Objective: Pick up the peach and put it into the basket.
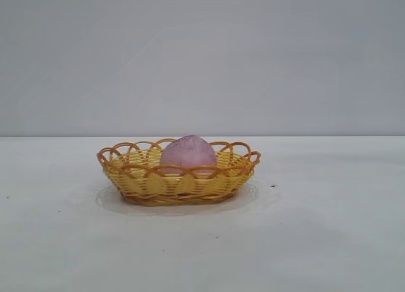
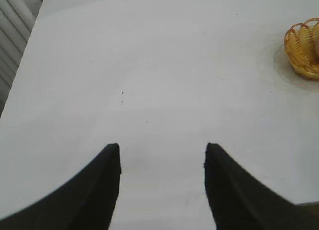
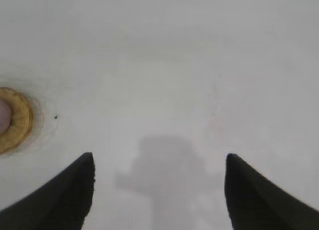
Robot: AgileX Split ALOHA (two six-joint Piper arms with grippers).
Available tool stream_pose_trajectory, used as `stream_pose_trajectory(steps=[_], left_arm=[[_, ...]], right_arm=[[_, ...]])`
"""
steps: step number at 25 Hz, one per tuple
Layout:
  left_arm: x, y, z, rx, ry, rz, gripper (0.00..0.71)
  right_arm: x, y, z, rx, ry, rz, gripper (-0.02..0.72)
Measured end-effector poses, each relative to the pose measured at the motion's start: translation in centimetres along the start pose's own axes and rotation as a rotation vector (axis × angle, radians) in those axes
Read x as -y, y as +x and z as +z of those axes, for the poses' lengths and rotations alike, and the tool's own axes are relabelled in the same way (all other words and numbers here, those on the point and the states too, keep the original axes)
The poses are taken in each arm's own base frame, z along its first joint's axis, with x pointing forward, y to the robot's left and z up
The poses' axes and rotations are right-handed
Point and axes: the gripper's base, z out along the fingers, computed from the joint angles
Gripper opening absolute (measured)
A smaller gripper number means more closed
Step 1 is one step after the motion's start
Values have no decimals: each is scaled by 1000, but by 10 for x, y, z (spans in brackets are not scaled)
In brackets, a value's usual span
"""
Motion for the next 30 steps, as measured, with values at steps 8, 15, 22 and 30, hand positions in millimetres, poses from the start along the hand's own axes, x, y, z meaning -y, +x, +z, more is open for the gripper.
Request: stream_pose_trajectory(steps=[8, 15, 22, 30], left_arm=[[0, 0, 0, 0, 0, 0, 337], [0, 0, 0, 0, 0, 0, 337], [0, 0, 0, 0, 0, 0, 337], [0, 0, 0, 0, 0, 0, 337]], right_arm=[[-4, 104, -28, 101, 38, -13, 474], [-9, 184, -24, 217, 22, 32, 474], [-11, 230, -1, 309, 17, 41, 474], [-13, 237, -1, 433, -1, 62, 474]])
